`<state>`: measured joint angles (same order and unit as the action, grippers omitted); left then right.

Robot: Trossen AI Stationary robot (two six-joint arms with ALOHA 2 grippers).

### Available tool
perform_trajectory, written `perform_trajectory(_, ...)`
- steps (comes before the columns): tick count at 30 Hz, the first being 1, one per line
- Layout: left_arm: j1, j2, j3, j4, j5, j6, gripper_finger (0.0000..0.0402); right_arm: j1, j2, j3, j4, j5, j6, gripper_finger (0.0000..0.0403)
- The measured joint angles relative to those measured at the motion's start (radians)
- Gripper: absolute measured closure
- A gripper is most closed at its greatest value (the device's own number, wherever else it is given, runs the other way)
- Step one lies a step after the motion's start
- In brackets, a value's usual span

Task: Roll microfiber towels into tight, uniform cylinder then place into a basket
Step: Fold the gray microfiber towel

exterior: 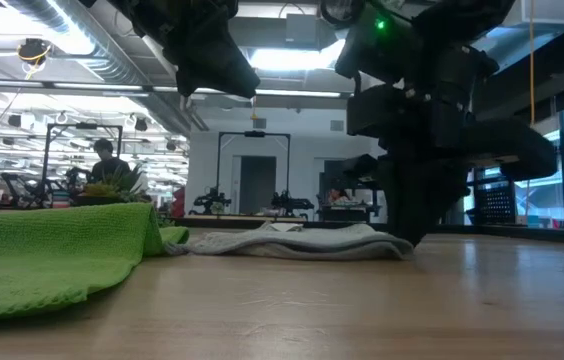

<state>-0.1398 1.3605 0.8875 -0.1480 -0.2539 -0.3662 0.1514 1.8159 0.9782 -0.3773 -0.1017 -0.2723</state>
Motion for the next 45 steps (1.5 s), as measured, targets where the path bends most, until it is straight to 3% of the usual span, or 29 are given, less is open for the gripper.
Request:
perform_trajectory(4, 0.000, 0.000, 0.000, 0.000, 0.000, -0.001, 0.0302, -0.024, -0.054, -0.004, -0.020, 0.065, 0.007, 0.0393)
perform_trajectory(14, 0.000, 0.000, 0.000, -0.001, 0.006, 0.001, 0.0302, -0.126, -0.150, 0.000, 0.017, 0.085, 0.092, 0.0397)
perform_trajectory(33, 0.000, 0.000, 0.000, -0.001, 0.008, -0.024, 0.0302, -0.433, -0.155, 0.002, 0.053, 0.208, 0.295, 0.0397)
perform_trajectory(40, 0.000, 0.000, 0.000, -0.001, 0.008, -0.024, 0.0302, -0.485, -0.151, 0.003, 0.049, 0.271, 0.397, 0.0397)
perform_trajectory(45, 0.000, 0.000, 0.000, -0.001, 0.008, -0.024, 0.0302, -0.492, -0.151, 0.003, 0.033, 0.260, 0.436, 0.0397)
